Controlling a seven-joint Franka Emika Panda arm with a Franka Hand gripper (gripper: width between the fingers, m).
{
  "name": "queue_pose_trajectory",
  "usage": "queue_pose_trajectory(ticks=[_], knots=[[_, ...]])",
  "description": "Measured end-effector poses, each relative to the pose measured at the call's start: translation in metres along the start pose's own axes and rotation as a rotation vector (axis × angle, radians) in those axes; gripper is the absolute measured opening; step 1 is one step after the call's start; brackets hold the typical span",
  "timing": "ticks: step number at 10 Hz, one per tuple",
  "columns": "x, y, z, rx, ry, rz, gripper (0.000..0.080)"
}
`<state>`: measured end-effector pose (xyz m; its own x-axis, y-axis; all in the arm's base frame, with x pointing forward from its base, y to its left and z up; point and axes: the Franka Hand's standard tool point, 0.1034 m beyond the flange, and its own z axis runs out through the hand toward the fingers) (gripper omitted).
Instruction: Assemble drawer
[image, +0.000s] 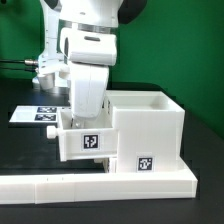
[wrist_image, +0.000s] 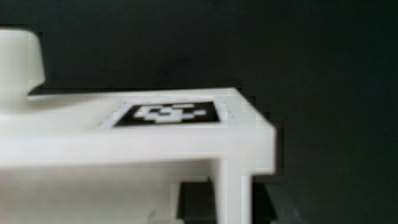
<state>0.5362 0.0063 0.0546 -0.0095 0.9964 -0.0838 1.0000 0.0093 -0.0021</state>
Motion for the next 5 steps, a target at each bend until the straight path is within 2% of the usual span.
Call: queue_pose_trajectory(ticks=[3,5], knots=[[0.0021,0.007,-0.0004,-0.009,0.001,0.031,0.0042],[0.0022,0.0082,-0.0004,0.008,-0.005,0.044,0.0042]])
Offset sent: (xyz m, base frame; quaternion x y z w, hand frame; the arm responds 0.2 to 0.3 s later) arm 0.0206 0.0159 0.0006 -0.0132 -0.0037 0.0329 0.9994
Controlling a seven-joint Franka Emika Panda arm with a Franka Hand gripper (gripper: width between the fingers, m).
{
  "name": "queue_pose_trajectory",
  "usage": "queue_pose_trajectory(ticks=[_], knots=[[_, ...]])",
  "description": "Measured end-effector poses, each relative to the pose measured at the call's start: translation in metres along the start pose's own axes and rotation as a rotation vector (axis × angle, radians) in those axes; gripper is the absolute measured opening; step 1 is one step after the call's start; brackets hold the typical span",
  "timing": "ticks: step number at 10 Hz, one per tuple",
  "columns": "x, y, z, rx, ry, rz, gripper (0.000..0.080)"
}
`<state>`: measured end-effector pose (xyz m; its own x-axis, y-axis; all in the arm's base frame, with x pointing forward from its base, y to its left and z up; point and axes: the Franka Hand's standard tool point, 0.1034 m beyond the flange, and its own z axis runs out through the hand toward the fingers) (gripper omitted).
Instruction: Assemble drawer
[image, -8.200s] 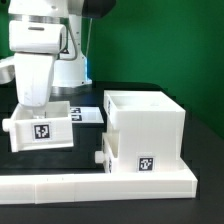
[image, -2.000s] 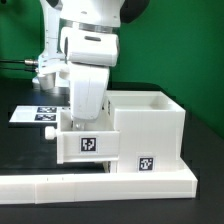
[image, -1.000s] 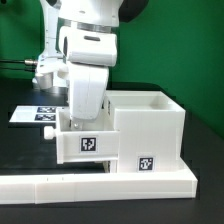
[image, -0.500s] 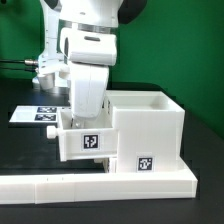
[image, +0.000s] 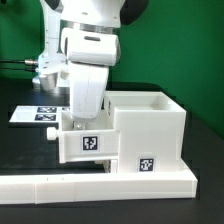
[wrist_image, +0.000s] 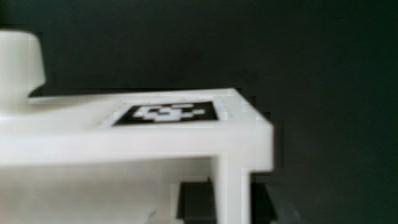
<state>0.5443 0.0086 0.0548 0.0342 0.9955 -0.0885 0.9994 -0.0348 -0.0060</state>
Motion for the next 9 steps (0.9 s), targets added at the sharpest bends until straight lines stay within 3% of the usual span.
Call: queue_pose_trajectory(ticks=[2,5,9], knots=[[0.001,0.0,0.001,0.012,-0.004,0.008,0.0042],[0.012,-0.005,0.002,0.012,0.001,0.099,0.0042],[0.013,-0.007,0.002,0.013,0.0,0.125,0.0042]])
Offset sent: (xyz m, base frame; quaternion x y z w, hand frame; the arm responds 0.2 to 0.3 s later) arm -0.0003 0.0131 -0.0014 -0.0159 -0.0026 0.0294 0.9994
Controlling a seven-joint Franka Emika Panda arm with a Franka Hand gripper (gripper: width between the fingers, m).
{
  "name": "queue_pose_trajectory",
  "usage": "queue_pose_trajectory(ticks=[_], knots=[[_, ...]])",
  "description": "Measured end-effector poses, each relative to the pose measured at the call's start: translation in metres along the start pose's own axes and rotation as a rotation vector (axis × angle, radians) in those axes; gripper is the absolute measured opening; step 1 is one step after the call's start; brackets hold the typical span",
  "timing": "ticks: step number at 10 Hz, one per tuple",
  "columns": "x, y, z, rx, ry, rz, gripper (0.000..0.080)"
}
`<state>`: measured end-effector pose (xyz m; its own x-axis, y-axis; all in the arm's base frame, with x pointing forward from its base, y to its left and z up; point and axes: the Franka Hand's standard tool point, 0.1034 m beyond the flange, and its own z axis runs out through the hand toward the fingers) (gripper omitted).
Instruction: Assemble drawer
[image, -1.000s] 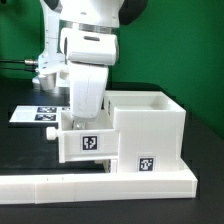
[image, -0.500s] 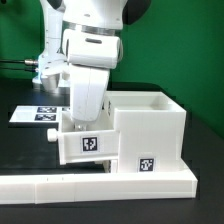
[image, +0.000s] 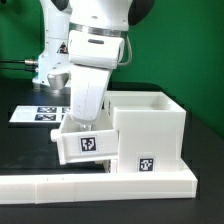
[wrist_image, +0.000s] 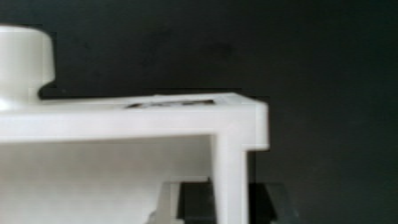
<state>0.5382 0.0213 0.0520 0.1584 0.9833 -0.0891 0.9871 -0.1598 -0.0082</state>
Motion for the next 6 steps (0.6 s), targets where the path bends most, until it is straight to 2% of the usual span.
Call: queue_pose_trajectory(ticks=[6], knots=[[-0.0038,0.0016,0.0,-0.002,-0.002,-0.078,0.0042]])
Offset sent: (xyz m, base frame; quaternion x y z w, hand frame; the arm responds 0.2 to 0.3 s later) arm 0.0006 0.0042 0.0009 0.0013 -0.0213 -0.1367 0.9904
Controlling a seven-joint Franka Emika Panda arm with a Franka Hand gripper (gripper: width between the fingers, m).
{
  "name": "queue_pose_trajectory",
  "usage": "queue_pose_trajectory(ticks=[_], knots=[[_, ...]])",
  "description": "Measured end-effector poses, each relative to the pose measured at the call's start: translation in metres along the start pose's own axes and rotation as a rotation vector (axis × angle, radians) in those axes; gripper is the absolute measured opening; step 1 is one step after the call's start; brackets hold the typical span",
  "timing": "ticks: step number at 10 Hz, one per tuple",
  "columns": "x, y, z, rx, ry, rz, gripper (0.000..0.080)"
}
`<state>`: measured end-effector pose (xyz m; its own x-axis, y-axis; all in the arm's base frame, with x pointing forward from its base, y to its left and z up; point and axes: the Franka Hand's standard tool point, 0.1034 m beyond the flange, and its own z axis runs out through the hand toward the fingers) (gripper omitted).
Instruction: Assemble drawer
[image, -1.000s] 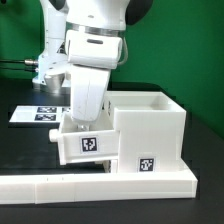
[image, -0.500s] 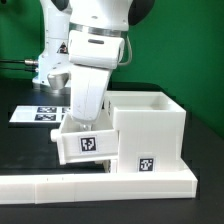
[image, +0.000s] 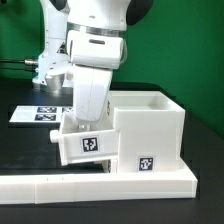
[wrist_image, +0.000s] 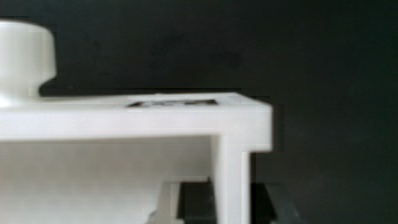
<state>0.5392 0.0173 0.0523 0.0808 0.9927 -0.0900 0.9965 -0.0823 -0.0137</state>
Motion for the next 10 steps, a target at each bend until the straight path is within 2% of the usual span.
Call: queue_pose_trajectory(ticks=[10], knots=[[-0.0078,0.0051,0.0,-0.012,-0.014,-0.124,0.0044]])
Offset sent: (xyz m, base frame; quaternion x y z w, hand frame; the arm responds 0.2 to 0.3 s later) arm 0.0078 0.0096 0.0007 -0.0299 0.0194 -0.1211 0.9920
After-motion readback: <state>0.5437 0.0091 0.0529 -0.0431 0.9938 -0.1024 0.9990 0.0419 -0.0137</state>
